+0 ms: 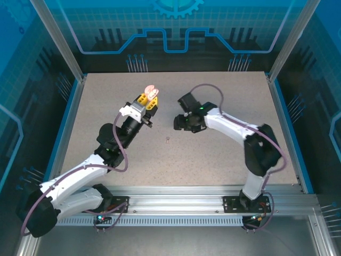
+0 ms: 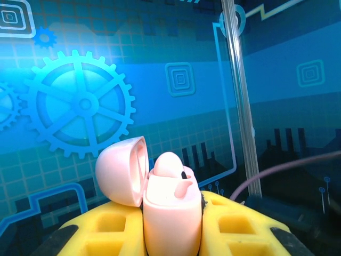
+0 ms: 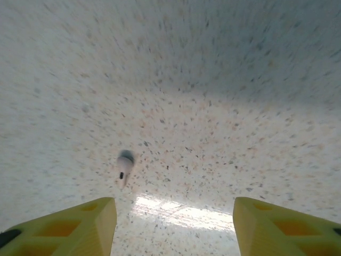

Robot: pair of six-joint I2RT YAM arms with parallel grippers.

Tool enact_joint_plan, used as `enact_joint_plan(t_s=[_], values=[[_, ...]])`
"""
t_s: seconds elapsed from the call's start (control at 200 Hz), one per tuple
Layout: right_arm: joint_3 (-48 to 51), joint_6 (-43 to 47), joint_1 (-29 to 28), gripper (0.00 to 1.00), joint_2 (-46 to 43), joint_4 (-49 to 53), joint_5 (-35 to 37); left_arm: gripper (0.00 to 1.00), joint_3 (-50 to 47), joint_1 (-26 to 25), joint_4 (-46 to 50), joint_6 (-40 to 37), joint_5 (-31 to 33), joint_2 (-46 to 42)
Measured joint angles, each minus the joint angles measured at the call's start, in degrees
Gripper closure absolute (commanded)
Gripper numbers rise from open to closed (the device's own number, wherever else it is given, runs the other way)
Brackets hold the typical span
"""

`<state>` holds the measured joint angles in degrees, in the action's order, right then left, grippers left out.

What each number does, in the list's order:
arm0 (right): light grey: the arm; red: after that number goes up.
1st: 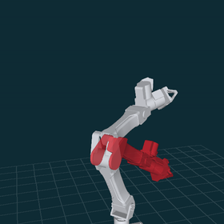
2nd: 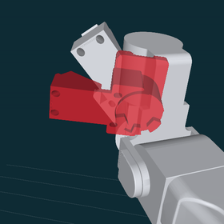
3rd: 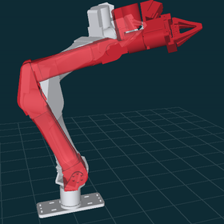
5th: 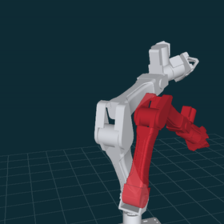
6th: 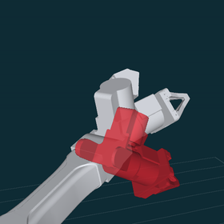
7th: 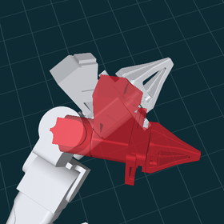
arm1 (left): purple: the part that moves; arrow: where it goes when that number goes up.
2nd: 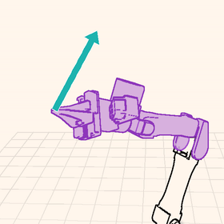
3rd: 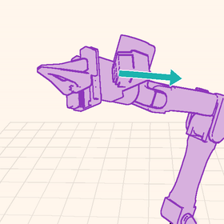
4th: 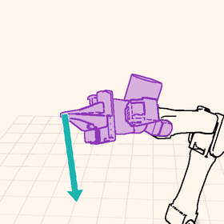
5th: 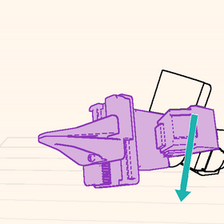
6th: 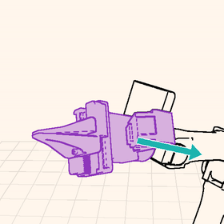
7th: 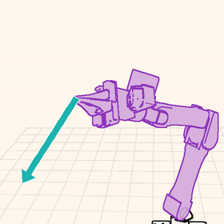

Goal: Insert the wireless bluetooth earbuds into the charging case

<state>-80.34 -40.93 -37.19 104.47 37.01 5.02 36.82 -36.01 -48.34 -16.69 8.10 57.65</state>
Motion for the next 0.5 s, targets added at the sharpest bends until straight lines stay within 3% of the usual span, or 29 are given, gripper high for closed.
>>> enact_joint_plan(t_s=[0.5], values=[[-19.1, -5.4, -6.7, 0.52, 18.8, 9.2, 2.1, 1.00, 0.0, 2.4, -1.4, -0.2, -0.4, -0.4]])
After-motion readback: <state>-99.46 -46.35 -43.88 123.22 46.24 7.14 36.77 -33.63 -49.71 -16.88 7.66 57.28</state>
